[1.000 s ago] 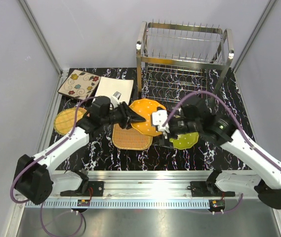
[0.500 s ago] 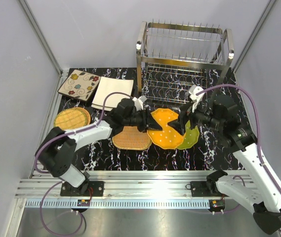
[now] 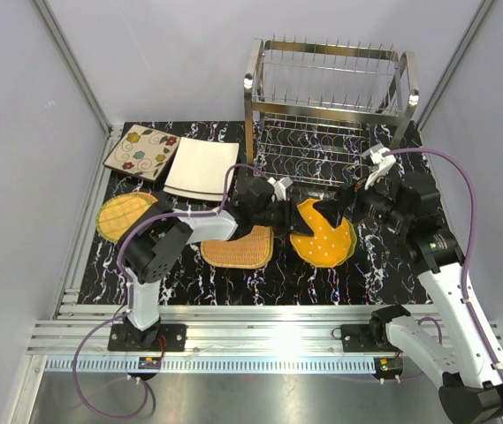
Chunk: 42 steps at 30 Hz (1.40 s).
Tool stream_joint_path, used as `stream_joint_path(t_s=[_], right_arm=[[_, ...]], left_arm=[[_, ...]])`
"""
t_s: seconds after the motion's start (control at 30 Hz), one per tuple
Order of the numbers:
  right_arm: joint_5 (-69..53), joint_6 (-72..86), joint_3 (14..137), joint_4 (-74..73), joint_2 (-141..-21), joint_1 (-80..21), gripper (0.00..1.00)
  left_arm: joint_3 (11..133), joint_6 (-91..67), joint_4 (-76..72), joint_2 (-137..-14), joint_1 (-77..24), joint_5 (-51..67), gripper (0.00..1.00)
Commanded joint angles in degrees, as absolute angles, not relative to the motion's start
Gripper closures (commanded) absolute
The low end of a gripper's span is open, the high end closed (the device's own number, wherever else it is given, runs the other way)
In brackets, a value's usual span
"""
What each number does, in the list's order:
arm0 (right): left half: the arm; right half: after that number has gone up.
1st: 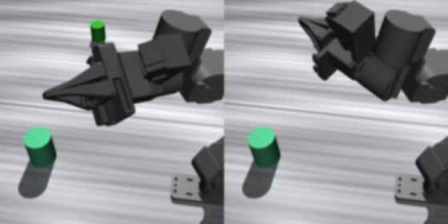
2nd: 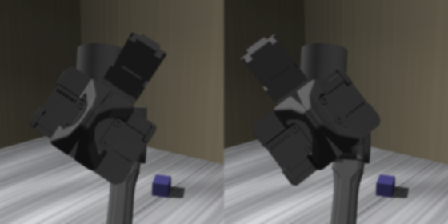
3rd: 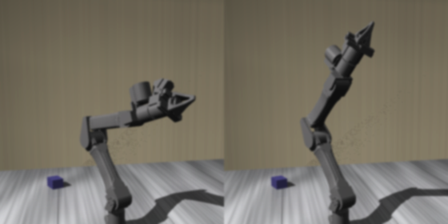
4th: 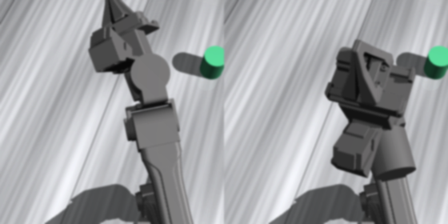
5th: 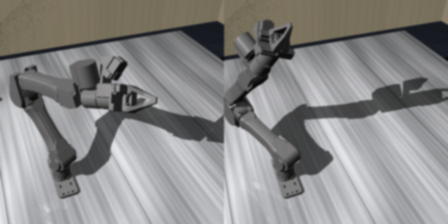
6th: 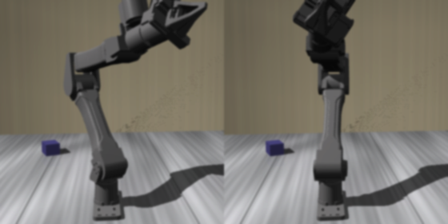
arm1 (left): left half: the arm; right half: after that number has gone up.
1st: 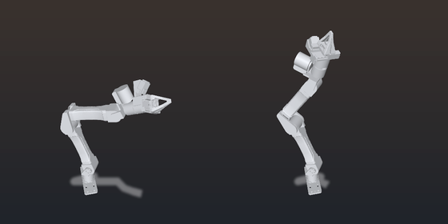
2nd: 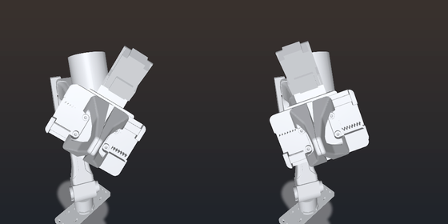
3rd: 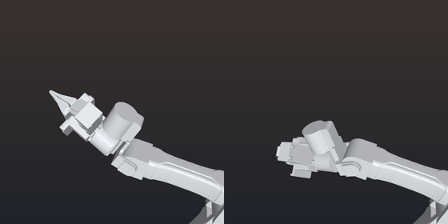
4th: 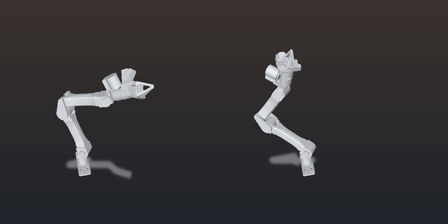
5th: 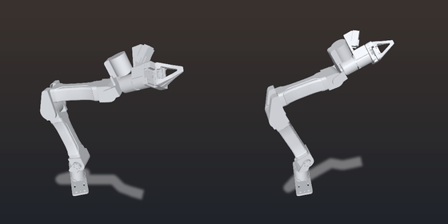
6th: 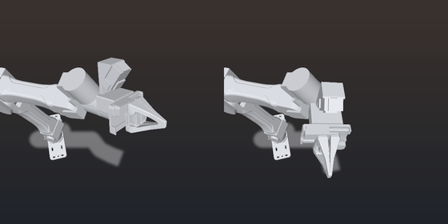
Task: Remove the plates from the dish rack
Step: Place the plate on the table
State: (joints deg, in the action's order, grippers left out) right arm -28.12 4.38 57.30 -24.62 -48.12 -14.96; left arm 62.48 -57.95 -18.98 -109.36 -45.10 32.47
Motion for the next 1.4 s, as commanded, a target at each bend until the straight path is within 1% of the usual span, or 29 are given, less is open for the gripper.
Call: stream_joint_path(t_s=[0.0, 0.27, 0.6, 0.7, 0.73, 0.8, 0.83, 0.9, 0.97, 1.07, 1.13, 1.2, 1.33, 1.37], right_arm=[[-29.3, 7.1, 57.0, -21.2, -46.4, -13.7, 0.0], [-30.0, 8.5, 55.6, -20.6, -45.4, -11.7, 0.0], [-30.6, 9.4, 55.0, -20.0, -44.9, -10.7, 0.0], [-30.8, 9.5, 54.7, -19.8, -44.9, -10.5, 0.0], [-30.9, 9.6, 54.6, -19.8, -44.9, -10.4, 0.0], [-31.2, 9.8, 54.5, -19.7, -44.9, -10.2, 0.0], [-31.2, 9.9, 54.5, -19.6, -44.9, -10.2, 0.0], [-31.4, 9.9, 54.4, -19.5, -44.8, -10.1, 0.0], [-31.5, 10.0, 54.4, -19.5, -44.9, -9.9, 0.0], [-31.8, 10.1, 54.1, -19.6, -44.9, -9.8, 0.0], [-31.9, 10.3, 53.9, -19.4, -44.8, -9.8, 0.0], [-32.1, 10.3, 53.8, -19.4, -44.7, -9.6, 0.0], [-32.3, 10.5, 53.5, -19.2, -44.7, -9.4, 0.0], [-32.3, 10.5, 53.4, -19.2, -44.7, -9.3, 0.0]], left_arm=[[69.9, -57.1, -28.5, -110.5, -45.9, 32.7, 1.0], [75.5, -56.0, -25.8, -116.3, -46.2, 31.0, 0.99], [77.8, -55.5, -22.8, -118.8, -46.8, 30.2, 0.87], [78.1, -55.3, -21.6, -119.0, -47.1, 30.0, 0.79], [78.1, -55.1, -21.2, -119.1, -47.3, 29.6, 0.73], [78.1, -54.4, -19.5, -119.1, -47.5, 29.1, 0.68], [78.0, -54.1, -18.7, -119.0, -47.5, 28.5, 0.61], [78.0, -52.9, -16.4, -118.6, -47.5, 27.5, 0.51], [78.2, -51.7, -13.6, -118.0, -47.5, 25.8, 0.44], [79.3, -48.8, -8.6, -117.2, -47.5, 23.2, 0.35], [80.7, -46.2, -5.4, -116.6, -47.5, 20.6, 0.25], [81.7, -43.5, -0.8, -116.2, -47.6, 18.7, 0.21], [85.2, -39.5, 6.2, -115.9, -48.1, 13.5, 0.18], [85.7, -38.9, 8.2, -115.9, -48.2, 13.0, 0.15]])
